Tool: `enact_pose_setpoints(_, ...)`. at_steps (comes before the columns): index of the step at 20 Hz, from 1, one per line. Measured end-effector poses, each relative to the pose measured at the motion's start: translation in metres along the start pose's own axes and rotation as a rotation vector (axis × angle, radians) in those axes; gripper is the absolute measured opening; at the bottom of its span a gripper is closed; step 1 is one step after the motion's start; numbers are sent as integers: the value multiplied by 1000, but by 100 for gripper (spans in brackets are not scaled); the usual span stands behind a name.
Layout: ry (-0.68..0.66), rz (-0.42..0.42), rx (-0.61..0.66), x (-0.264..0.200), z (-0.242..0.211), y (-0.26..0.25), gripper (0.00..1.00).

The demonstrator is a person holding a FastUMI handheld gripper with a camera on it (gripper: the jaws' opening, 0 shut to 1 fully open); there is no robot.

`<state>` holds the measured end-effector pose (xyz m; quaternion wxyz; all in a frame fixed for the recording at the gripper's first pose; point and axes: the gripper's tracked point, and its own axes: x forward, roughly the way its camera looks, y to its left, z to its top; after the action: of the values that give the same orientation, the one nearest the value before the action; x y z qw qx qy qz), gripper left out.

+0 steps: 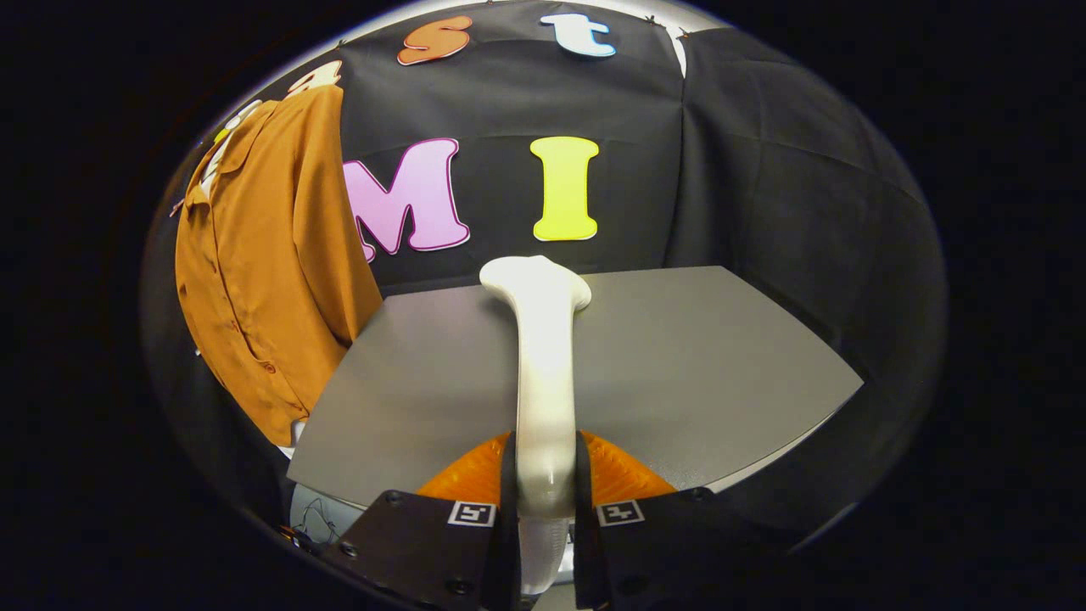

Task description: Iron the clothes twice with a garment steamer, once on the left side and once on the right side.

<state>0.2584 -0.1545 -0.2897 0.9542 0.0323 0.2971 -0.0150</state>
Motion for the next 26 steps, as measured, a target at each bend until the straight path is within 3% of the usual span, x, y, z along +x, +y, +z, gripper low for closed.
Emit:
enact_pose_setpoints(3, -103, -6, -9, -25, 23, 6, 28)
enact_pose_setpoints(10, -461, -5, 15, -142, 96, 42, 28)
enact_pose_setpoints(13, -515, -13, 34, -180, 99, 68, 28)
enact_pose_setpoints(18, -568, 61, 6, -213, 109, 134, 28)
enact_pose_setpoints(26, -560, 147, -55, -208, 115, 230, 28)
